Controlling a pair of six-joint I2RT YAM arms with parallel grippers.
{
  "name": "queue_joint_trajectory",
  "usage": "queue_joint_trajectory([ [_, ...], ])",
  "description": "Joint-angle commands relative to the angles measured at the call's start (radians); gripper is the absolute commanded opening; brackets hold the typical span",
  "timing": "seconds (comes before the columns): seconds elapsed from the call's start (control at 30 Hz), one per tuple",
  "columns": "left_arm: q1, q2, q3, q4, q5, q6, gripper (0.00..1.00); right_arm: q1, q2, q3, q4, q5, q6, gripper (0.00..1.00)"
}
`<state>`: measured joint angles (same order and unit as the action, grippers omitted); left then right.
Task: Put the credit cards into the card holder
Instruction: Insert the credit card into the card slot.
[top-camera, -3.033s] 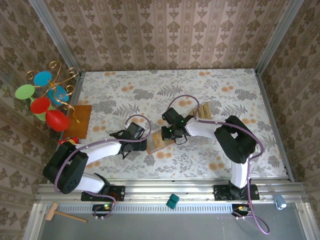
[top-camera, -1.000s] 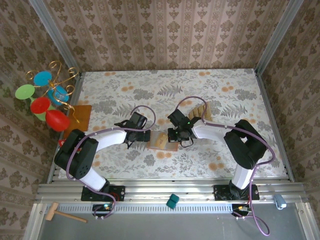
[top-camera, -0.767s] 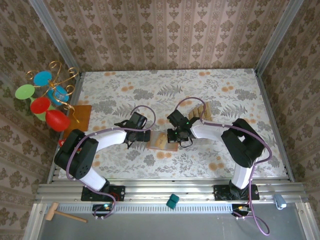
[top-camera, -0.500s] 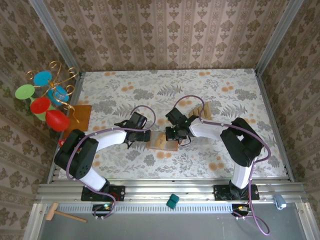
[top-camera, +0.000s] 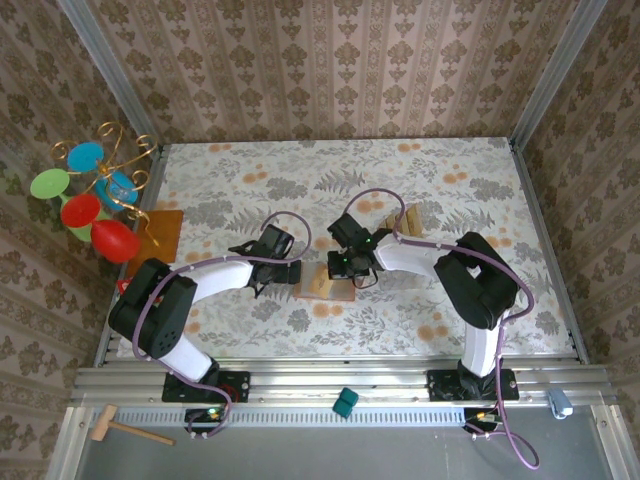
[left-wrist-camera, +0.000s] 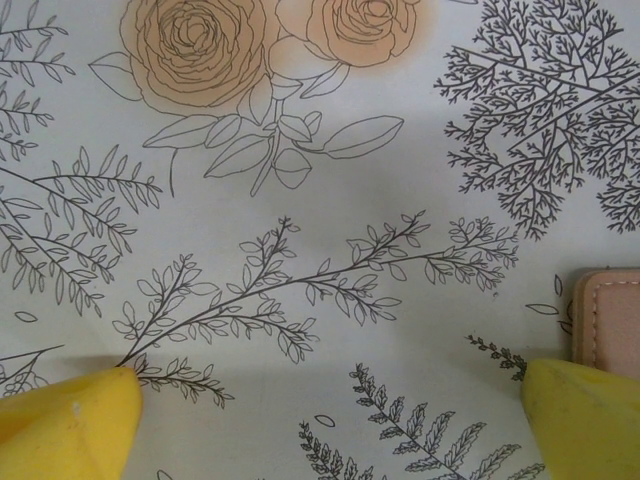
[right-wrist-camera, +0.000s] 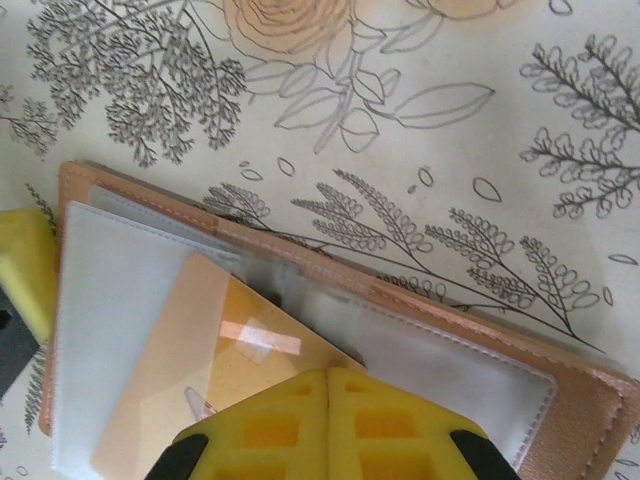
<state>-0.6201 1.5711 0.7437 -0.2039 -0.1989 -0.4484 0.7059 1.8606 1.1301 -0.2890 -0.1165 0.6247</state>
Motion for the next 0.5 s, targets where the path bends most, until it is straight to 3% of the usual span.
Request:
queue_joint_trajectory([
  [0.0, 0.005, -0.002, -0.017, 0.003, 0.012, 0.005, 0.99, -0.006, 0.013, 0.04, -0.021, -0.012, -0.013, 0.0],
  [0.23, 0.005, -0.001, -0.02, 0.007, 0.015, 0.003, 0.99, -0.009, 0.006, 0.063, -0.04, -0.011, -0.023, 0.0],
  [0.47, 0.005, 0.001, -0.02, 0.015, 0.019, 0.003, 0.99, -0.009, -0.088, -0.047, -0.034, 0.001, -0.007, 0.0],
])
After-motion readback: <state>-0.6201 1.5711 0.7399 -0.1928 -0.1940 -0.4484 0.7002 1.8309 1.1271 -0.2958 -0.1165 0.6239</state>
